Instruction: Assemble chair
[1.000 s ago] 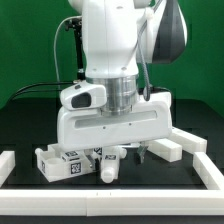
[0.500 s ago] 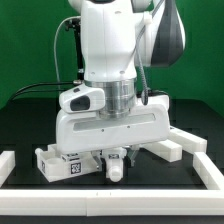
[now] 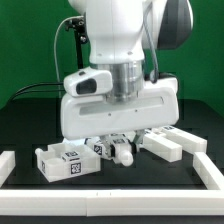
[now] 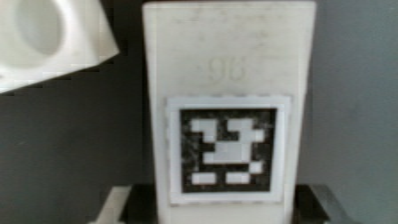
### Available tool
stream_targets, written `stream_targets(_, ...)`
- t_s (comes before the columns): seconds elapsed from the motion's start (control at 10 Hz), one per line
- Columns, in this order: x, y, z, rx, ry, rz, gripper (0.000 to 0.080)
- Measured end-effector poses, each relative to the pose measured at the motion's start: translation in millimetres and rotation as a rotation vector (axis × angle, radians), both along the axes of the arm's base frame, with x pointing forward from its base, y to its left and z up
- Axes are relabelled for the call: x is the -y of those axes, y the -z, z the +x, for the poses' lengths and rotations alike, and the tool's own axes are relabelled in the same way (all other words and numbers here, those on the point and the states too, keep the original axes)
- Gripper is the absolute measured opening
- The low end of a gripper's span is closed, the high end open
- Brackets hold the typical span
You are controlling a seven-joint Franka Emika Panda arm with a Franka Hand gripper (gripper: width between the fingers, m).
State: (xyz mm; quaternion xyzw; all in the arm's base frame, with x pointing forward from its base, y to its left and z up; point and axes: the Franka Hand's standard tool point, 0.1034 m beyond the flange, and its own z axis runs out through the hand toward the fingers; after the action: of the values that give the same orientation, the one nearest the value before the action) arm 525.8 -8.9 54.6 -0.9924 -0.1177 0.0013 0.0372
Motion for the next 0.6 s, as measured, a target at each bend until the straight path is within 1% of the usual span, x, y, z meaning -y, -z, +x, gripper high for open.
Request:
stream_targets(0.1,12.5,-12.7,-6.4,0.001,-0.036,0.002,0.0282)
stream_targets(0.2,29.9,-23.5,-18.1,0.011,-0.080,-0.001,0.0282)
stream_targets(0.3,50.5,-34.4,-23.7,0.020,-0.105,-0.004,0.0284)
stream_targets(0.4,62.5,-35.7,-28.1,0.031,-0.109,-0.008,0.0284)
stream_targets(0.6,59.6,-33.8,-27.7,0.027,-0.109,-0.008,0.0284)
